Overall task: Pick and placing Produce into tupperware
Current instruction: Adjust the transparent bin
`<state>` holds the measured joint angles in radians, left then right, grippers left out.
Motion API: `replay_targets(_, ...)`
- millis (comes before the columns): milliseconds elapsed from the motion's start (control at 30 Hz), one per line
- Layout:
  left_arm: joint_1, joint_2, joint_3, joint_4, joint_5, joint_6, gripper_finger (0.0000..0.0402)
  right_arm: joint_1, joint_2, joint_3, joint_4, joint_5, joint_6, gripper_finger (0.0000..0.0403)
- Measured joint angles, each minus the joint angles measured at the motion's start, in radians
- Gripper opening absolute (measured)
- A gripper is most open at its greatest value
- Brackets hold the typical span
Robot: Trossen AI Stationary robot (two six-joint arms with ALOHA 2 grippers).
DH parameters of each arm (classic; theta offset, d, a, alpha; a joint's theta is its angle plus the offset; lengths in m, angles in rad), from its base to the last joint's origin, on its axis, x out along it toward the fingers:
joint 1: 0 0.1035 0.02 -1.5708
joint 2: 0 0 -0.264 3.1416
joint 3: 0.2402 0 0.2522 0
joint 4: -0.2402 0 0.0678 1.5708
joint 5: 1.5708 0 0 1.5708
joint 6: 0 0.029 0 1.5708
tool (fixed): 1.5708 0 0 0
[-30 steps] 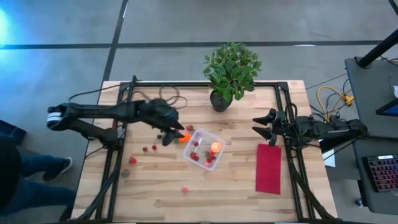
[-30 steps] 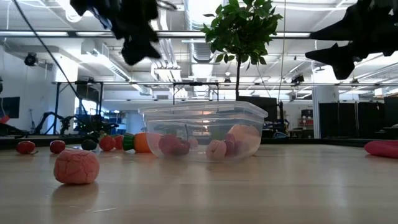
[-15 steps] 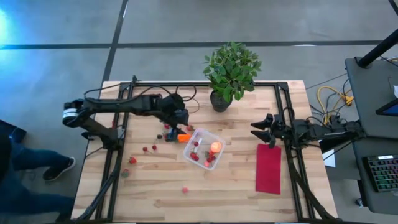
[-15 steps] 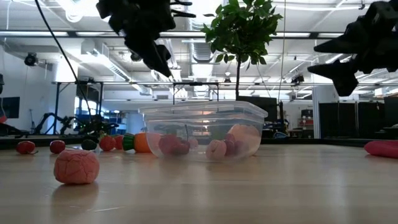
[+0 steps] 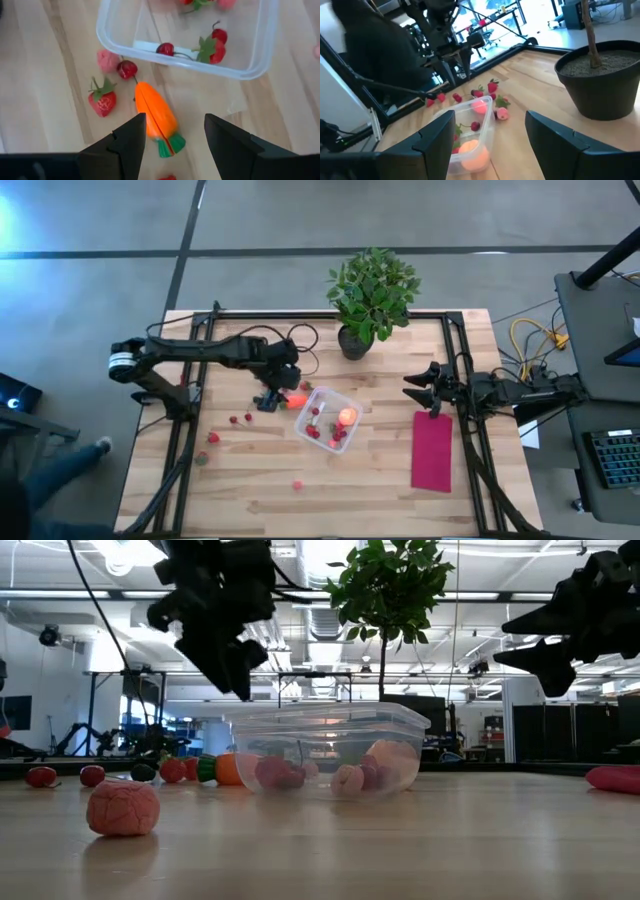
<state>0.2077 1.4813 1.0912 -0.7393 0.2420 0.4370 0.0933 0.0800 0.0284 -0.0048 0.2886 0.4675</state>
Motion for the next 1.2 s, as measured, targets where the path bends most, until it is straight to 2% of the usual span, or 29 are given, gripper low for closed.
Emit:
replay_targets(267, -0.005, 0.155, 0.013, 0.039, 0.000, 0.049, 0.0187, 0.000, 0.001, 0.000, 0.000, 0.000, 0.000, 0.0233)
replay_targets(533, -0.055, 0.250, 0.052, 0.049, 0.001, -0.007, 0.0187, 0.000, 0.001, 0.000, 0.001, 0.000, 0.000, 0.0233)
replay_targets(667, -0.112, 0.250, 0.080, 0.068, 0.011, -0.087, 0.0187, 0.000, 0.001, 0.001, 0.001, 0.000, 0.000, 0.0233)
replay_targets(800, -0.174, 0.236, 0.101, 0.135, 0.013, -0.097, 0.0187, 0.000, 0.001, 0.001, 0.001, 0.000, 0.000, 0.0233)
replay_targets(1000, -0.240, 0.230, 0.099, 0.302, 0.013, -0.188, 0.0187, 0.000, 0.001, 0.001, 0.002, 0.000, 0.000, 0.0233)
replay_targets(1100, -0.242, 0.228, 0.103, 0.253, -0.018, -0.189, 0.0187, 0.000, 0.001, 0.001, 0.002, 0.000, 0.000, 0.0233)
replay_targets(1200, -0.230, 0.206, 0.103, 0.166, -0.104, -0.189, 0.0187, 0.000, 0.001, 0.001, 0.002, 0.000, 0.000, 0.0233)
